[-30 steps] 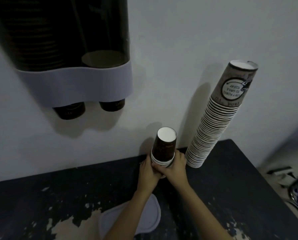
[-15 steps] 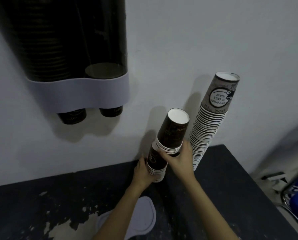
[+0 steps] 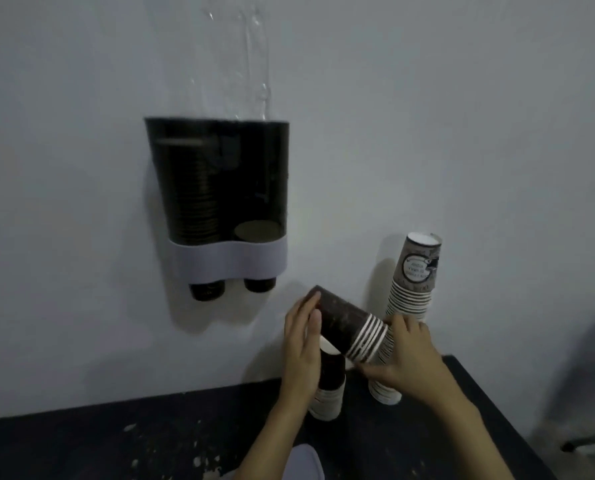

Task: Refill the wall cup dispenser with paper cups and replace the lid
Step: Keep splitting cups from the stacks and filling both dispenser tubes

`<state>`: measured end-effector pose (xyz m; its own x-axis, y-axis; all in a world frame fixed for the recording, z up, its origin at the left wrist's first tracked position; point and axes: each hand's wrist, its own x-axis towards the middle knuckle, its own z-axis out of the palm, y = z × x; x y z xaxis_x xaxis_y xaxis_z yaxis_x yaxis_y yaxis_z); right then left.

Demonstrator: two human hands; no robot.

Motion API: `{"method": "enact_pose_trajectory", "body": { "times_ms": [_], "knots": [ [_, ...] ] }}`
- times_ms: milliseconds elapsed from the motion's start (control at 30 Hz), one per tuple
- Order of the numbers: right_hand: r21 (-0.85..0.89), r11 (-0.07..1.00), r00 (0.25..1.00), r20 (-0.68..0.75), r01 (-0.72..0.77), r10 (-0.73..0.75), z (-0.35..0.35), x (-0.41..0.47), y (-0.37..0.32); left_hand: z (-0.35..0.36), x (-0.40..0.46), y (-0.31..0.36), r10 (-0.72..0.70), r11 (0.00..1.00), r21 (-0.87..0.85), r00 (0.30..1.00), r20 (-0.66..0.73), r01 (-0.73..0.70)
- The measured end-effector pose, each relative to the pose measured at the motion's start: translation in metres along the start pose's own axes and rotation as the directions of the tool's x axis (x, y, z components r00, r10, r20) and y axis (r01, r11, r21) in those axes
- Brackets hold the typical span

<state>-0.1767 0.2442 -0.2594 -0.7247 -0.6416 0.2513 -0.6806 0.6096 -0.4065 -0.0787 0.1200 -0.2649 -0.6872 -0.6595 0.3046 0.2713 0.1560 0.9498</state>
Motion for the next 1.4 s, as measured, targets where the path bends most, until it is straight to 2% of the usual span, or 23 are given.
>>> {"method": "enact_pose_trajectory", "body": {
  "times_ms": [67, 167, 233, 300, 367, 467, 567, 667, 767, 833, 967, 1200, 1400],
  "knots": [
    [0.248, 0.969, 1.0, 0.022, 0.014, -0.02, -0.017, -0.004, -0.009, -0.004, -0.003, 0.009, -0.055, 0.995, -0.084, 0.998, -0.036, 0.052],
    [0.591, 0.806, 0.998, 0.01, 0.047, -0.066, -0.043, -0.007, -0.037, -0.014, -0.009, 0.037, -0.104, 0.975, -0.2, 0.994, -0.044, 0.093],
    [0.671, 0.734, 0.995, -0.056, 0.101, -0.086, -0.064, -0.002, -0.059, -0.018, -0.011, 0.059, -0.135, 0.959, -0.256, 0.99, -0.047, 0.119],
    [0.679, 0.713, 0.983, -0.157, 0.174, -0.091, -0.096, 0.008, -0.085, -0.022, -0.011, 0.075, -0.169, 0.948, -0.282, 0.984, -0.058, 0.146],
    [0.669, 0.691, 0.949, -0.306, 0.274, -0.08, -0.135, 0.019, -0.113, -0.024, -0.013, 0.083, -0.172, 0.96, -0.237, 0.983, -0.069, 0.151],
    [0.621, 0.652, 0.856, -0.51, 0.435, -0.085, -0.195, 0.04, -0.164, -0.033, -0.018, 0.09, -0.121, 0.982, -0.154, 0.988, -0.096, 0.106],
    [0.503, 0.712, 0.812, -0.561, 0.49, -0.162, -0.228, 0.072, -0.209, -0.047, -0.022, 0.089, -0.092, 0.99, -0.115, 0.988, -0.122, 0.078],
    [0.333, 0.853, 0.871, -0.426, 0.403, -0.245, -0.226, 0.103, -0.241, -0.059, -0.024, 0.092, -0.082, 0.991, -0.113, 0.987, -0.139, 0.067],
    [0.196, 0.93, 0.927, -0.279, 0.311, -0.251, -0.203, 0.129, -0.254, -0.07, -0.027, 0.092, -0.105, 0.992, -0.083, 0.981, -0.163, 0.093],
    [0.129, 0.961, 0.957, -0.192, 0.245, -0.219, -0.186, 0.143, -0.256, -0.077, -0.027, 0.091, -0.106, 0.993, -0.063, 0.977, -0.186, 0.096],
    [0.105, 0.976, 0.982, -0.041, 0.189, -0.186, -0.163, 0.156, -0.256, -0.086, -0.026, 0.09, -0.111, 0.994, -0.02, 0.975, -0.192, 0.11],
    [-0.131, 0.976, 0.984, 0.047, 0.174, -0.169, -0.148, 0.16, -0.251, -0.087, -0.028, 0.085, -0.105, 0.994, -0.057, 0.979, -0.174, 0.096],
    [-0.194, 0.96, 0.979, 0.052, 0.202, -0.196, -0.144, 0.156, -0.247, -0.075, -0.029, 0.08, -0.096, 0.993, -0.076, 0.985, -0.145, 0.086]
  ]
}}
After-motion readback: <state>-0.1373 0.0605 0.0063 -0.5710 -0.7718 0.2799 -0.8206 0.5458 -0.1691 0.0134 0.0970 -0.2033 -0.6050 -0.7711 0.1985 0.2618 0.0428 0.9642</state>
